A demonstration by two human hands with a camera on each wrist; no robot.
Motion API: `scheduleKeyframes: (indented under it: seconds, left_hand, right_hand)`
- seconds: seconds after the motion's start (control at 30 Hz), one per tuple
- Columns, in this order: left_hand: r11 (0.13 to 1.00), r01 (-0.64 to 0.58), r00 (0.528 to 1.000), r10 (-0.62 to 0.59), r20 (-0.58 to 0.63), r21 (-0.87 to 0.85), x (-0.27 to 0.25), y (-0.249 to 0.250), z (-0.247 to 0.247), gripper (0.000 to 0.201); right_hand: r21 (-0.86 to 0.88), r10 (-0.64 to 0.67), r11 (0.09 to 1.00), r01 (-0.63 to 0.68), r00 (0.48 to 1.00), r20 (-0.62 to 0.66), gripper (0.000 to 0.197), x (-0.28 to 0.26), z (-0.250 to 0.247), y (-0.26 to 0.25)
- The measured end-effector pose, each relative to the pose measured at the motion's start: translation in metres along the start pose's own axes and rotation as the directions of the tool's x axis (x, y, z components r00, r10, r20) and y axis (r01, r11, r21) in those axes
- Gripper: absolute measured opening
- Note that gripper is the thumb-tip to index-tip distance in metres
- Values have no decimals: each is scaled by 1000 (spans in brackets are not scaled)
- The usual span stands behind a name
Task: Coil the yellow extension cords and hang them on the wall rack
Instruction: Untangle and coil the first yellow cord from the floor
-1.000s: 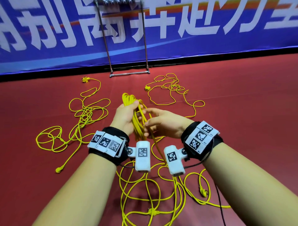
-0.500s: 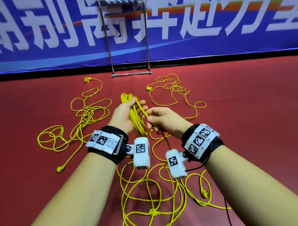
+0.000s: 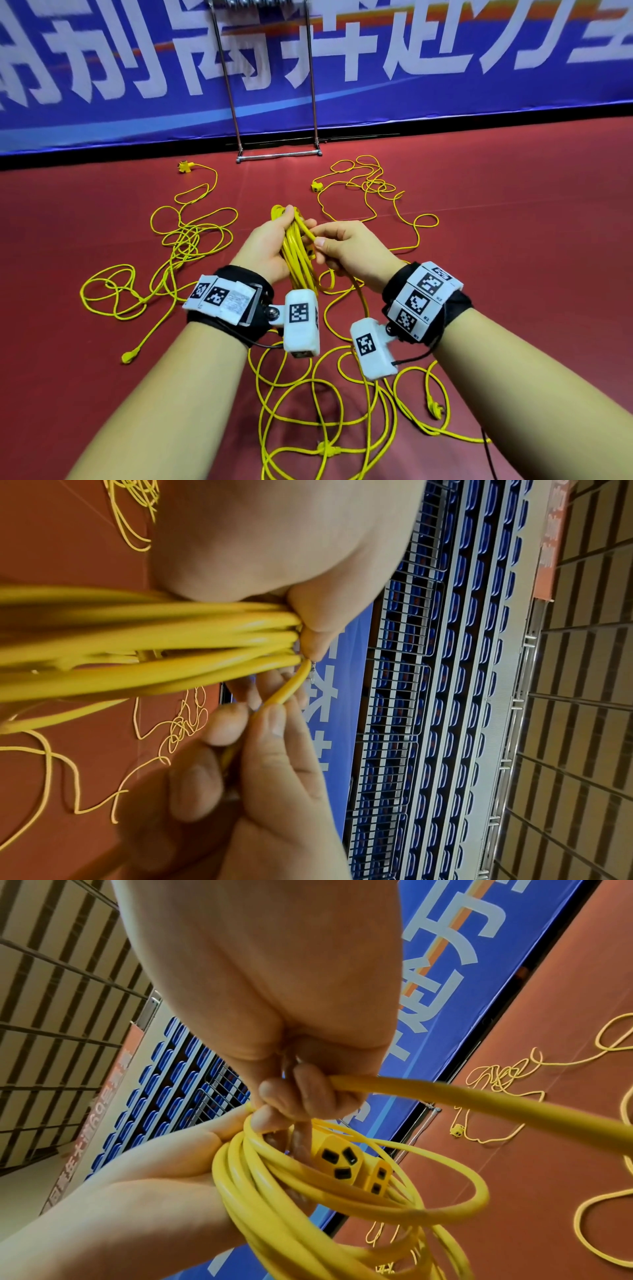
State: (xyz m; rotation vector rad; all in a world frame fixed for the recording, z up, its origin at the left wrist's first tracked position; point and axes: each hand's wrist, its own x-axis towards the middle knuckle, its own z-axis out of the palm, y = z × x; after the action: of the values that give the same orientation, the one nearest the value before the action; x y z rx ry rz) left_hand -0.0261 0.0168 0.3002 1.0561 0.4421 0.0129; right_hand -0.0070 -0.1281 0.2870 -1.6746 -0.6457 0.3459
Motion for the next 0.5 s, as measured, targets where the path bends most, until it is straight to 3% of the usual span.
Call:
scheduleKeyframes:
  seconds: [0.13,0.27,0.37,0.5]
  left_hand:
    - [999,38,998,-39,53,14,-4,-1,2,33]
    - [997,71,995,-73,62,43,-8,-3,4,24]
    - [994,106,994,-105,40,-20,-9,-2,3,29]
    - [979,18,999,-26,-37,-202,-5,0,-1,24]
  right_hand:
    - [-110,-57,992,59,998,19,27,-1,0,1]
    - [-394,-160,904,168,986,54,21,0,-2,-3]
    - [-489,-176,852,187,982,68,13,1,2,-7]
    - [-518,-164,835,187,982,89,13,0,7,-9]
